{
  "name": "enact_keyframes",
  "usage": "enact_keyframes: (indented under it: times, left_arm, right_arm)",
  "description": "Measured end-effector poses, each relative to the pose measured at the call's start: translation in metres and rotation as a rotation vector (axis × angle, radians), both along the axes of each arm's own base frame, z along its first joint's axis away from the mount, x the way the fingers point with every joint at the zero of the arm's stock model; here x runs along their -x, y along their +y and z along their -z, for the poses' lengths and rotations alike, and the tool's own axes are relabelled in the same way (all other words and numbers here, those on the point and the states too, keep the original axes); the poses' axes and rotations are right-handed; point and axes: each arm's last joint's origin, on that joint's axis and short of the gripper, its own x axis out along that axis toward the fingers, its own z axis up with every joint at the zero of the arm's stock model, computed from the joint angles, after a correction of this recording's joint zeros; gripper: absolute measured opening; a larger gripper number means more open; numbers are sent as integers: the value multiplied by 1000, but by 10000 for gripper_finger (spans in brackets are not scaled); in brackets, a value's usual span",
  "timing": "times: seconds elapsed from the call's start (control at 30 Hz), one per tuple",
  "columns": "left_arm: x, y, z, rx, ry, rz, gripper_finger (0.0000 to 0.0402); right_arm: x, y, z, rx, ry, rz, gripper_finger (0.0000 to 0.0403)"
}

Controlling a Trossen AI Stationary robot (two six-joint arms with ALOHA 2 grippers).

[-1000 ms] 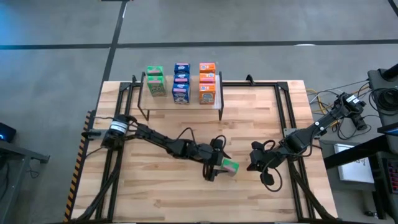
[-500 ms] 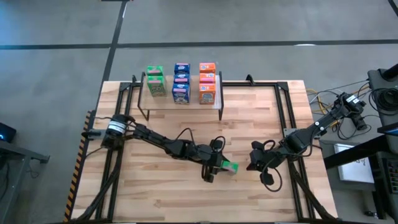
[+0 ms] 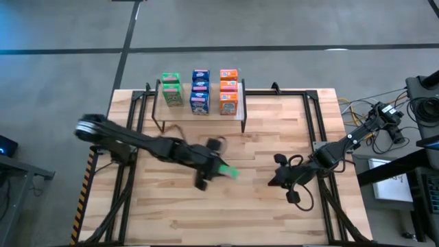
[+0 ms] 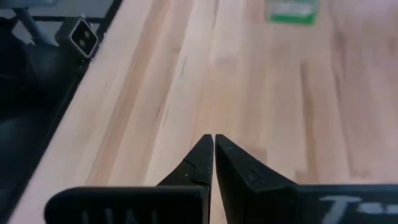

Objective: Stack cereal on shelf
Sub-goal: Put the green cereal box on the shelf aligned with the other green cereal boxes

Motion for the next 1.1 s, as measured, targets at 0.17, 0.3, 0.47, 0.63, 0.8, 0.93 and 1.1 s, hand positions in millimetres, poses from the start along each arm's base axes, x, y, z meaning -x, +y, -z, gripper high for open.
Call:
enact_keyframes:
  times: [0.17, 0.3, 0.47, 0.63, 0.8, 0.93, 1.1]
  left_arm:
    - [60, 18, -27, -56, -69, -144, 153]
    - [102, 33, -36, -133, -140, -329, 153]
    - [143, 48, -44, -96, -184, -498, 153]
    - [173, 56, -47, -75, -166, -622, 153]
    - [189, 65, -48, -83, -170, -759, 153]
    - [192, 71, -48, -70, -169, -800, 153]
    - [190, 80, -46, -90, -146, -865, 153]
  right_arm:
    - [-6, 1, -7, 102, -137, -76, 9]
    - [-10, 0, -12, 163, -212, -123, 9]
    - [-16, -8, -15, 221, -260, -126, 9]
    - [-19, -17, -15, 254, -264, -128, 9]
    - [-20, -29, -22, 262, -303, -184, 9]
    - [-19, -46, -32, 291, -363, -204, 9]
    - [-13, -66, -47, 283, -465, -245, 9]
